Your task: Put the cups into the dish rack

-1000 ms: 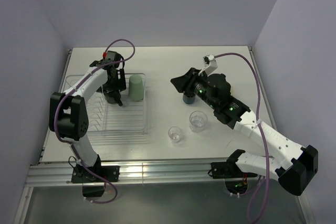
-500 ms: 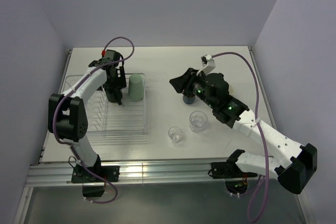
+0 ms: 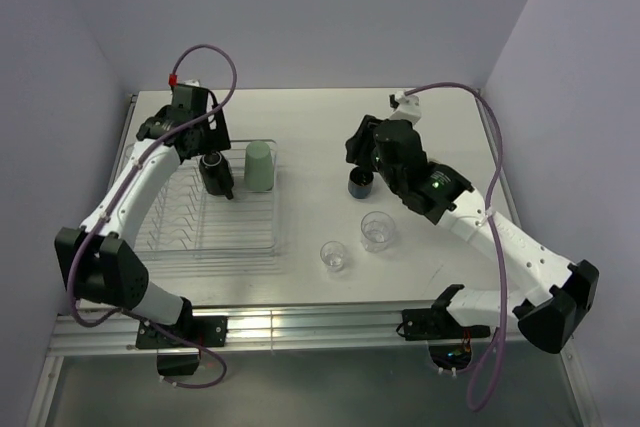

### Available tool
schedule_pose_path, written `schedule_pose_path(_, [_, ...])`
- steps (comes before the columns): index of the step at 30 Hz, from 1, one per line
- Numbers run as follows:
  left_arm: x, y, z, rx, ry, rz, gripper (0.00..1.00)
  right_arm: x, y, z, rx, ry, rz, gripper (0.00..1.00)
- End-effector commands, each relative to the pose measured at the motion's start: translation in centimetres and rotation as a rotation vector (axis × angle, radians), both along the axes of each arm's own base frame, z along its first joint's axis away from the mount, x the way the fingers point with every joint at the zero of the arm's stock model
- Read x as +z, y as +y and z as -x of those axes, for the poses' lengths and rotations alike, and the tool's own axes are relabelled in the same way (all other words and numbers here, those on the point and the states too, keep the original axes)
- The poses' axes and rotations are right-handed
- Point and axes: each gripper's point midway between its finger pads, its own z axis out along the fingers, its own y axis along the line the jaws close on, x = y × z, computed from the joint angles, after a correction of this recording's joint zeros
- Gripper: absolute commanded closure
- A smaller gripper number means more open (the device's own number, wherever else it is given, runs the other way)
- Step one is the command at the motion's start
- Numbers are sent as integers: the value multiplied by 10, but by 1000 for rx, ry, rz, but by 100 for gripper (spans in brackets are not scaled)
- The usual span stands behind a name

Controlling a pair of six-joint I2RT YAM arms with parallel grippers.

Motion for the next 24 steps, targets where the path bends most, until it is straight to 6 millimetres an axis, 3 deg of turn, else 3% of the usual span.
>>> schedule_pose_path(1, [65,-1,0,9,-194,57,1,-10,-71,-10,-282,55,169,43])
schedule_pose_path(3, [79,-5,1,-6,-249,95,1,-21,-90,-13,-320,101,198,43])
schedule_pose_path(4, [88,-7,6,-15,-280,118,1,-25,-110,-18,-376,124,205,44])
schedule_pose_path(9, [113,-29,17,-109,-385,241,1,-58,-154,-29,-472,232,221,47])
schedule_pose_path(15, [122,-30,30,-138,-418,259,1,-88,-170,-47,-484,330,253,49])
schedule_pose_path(24, [112,-32,34,-151,-404,266,1,-130,-177,-56,-488,424,289,50])
